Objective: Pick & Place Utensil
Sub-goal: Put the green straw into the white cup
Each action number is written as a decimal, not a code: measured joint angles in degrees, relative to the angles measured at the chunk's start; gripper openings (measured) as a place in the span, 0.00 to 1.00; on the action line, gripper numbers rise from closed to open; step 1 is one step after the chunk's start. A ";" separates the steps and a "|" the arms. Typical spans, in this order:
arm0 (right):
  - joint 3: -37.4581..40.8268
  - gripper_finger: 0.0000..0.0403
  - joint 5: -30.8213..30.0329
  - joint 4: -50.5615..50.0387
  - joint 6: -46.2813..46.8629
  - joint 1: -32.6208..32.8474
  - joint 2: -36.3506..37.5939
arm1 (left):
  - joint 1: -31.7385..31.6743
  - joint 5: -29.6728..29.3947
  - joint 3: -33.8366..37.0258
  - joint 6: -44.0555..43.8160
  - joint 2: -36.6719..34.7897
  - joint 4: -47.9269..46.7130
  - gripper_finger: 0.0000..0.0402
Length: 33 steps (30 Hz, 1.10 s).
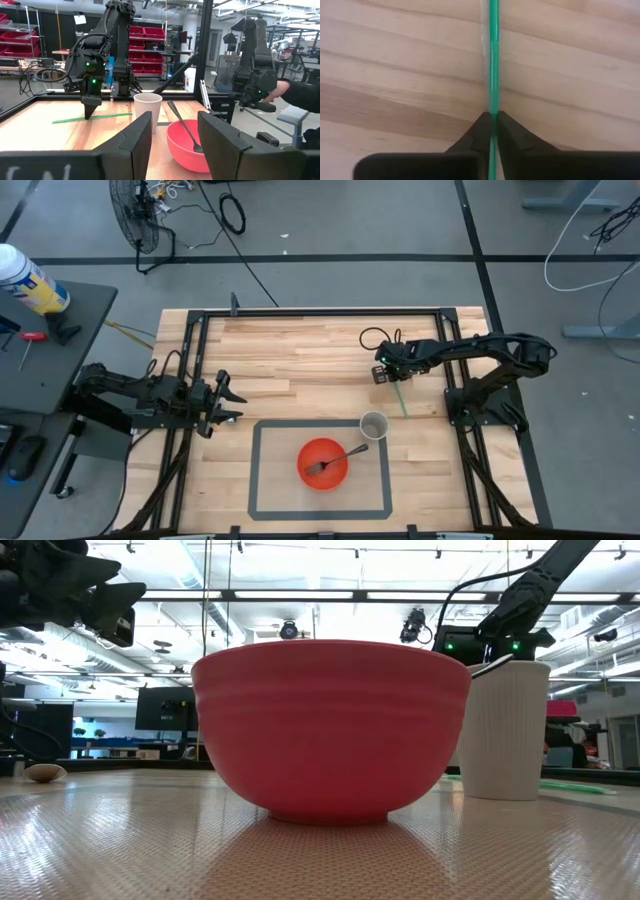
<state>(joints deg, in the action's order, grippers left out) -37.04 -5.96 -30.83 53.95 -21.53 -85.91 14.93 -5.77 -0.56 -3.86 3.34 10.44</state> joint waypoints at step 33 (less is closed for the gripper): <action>-3.06 0.03 -29.42 17.88 -26.63 28.90 35.59 | 0.01 -0.01 0.00 0.00 0.01 -0.03 0.41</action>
<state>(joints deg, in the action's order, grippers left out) -40.10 -35.38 -12.95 27.33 7.37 -50.32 14.94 -5.78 -0.56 -3.86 3.35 10.42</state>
